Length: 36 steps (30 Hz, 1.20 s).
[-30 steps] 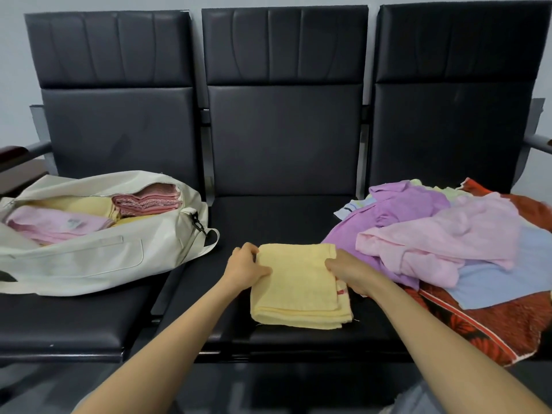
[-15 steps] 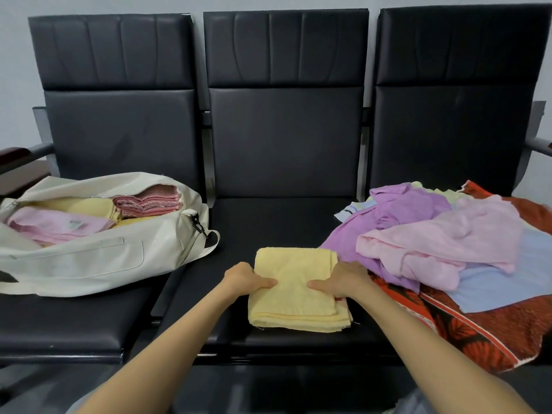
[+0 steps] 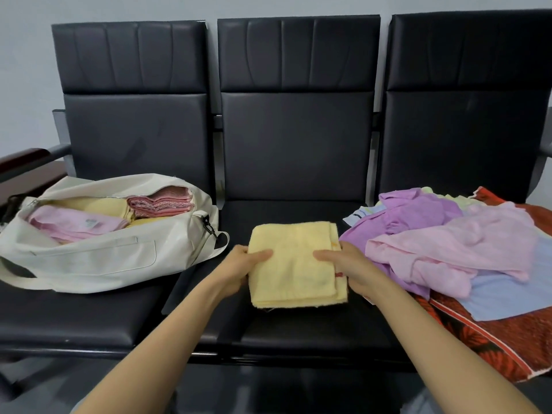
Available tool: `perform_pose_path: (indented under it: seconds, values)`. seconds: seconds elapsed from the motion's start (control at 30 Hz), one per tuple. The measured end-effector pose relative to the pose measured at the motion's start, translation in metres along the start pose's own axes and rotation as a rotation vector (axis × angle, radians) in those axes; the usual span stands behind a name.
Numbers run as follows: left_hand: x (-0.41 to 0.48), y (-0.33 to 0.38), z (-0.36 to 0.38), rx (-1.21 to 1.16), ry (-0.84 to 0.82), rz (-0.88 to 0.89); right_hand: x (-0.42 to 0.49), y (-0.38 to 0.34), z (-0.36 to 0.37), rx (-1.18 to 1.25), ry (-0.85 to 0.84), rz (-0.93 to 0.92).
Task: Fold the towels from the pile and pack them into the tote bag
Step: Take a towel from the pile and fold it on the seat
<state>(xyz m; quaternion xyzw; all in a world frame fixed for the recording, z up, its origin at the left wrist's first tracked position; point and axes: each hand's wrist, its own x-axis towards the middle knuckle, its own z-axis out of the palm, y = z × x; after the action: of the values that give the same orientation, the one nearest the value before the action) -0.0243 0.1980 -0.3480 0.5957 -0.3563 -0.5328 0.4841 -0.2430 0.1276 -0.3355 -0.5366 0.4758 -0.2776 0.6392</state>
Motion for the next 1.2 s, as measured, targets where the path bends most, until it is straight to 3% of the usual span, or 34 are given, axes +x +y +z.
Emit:
perform_pose_path:
  seconds: [0.1,0.3,0.43,0.57,0.63,0.7,0.77,0.87,0.9,0.93,0.97,1.0,1.07,1.13,1.2]
  values:
    - [-0.006,0.01,-0.008,-0.151,0.034,0.089,0.001,-0.004,-0.003,0.137,0.011,-0.101]
    - [-0.016,0.014,-0.007,-0.021,-0.116,0.119,-0.01,-0.007,0.0,-0.062,-0.049,-0.186]
    - [-0.011,0.009,-0.011,0.477,0.057,0.318,-0.014,-0.007,-0.002,-0.323,-0.055,-0.331]
    - [-0.013,0.002,0.001,0.699,0.272,0.569,-0.013,0.0,0.007,-0.579,0.132,-0.467]
    - [-0.014,0.0,0.006,0.772,0.336,0.67,-0.003,-0.004,0.009,-0.581,0.191,-0.267]
    - [-0.012,-0.003,0.006,0.82,0.377,0.738,0.0,0.007,-0.003,-0.658,0.076,-0.101]
    - [-0.011,-0.005,0.003,0.886,0.395,0.781,0.018,0.01,-0.006,-0.66,0.073,-0.101]
    - [-0.01,-0.006,-0.003,0.996,0.442,0.893,0.01,-0.007,-0.004,-0.659,0.312,0.002]
    - [-0.01,-0.006,-0.005,1.032,0.476,0.929,0.002,-0.012,0.004,-0.797,0.459,0.062]
    - [-0.009,-0.005,-0.008,1.059,0.515,0.951,0.008,-0.018,0.013,-0.903,0.576,-0.097]
    - [-0.007,-0.005,-0.012,1.072,0.537,0.964,0.004,-0.015,0.014,-0.902,0.515,-0.337]
    - [-0.007,-0.003,-0.016,1.051,0.506,0.96,-0.006,-0.008,0.008,-0.838,0.423,-0.551]
    - [-0.014,0.005,-0.022,0.823,0.291,0.841,-0.008,0.0,-0.004,-0.692,0.314,-0.69]
    - [-0.024,0.015,-0.025,0.449,0.061,0.623,-0.003,-0.004,-0.003,-0.478,0.155,-0.563]
    - [-0.025,0.016,-0.027,0.235,0.034,0.503,-0.001,-0.005,0.002,-0.169,0.008,-0.394]
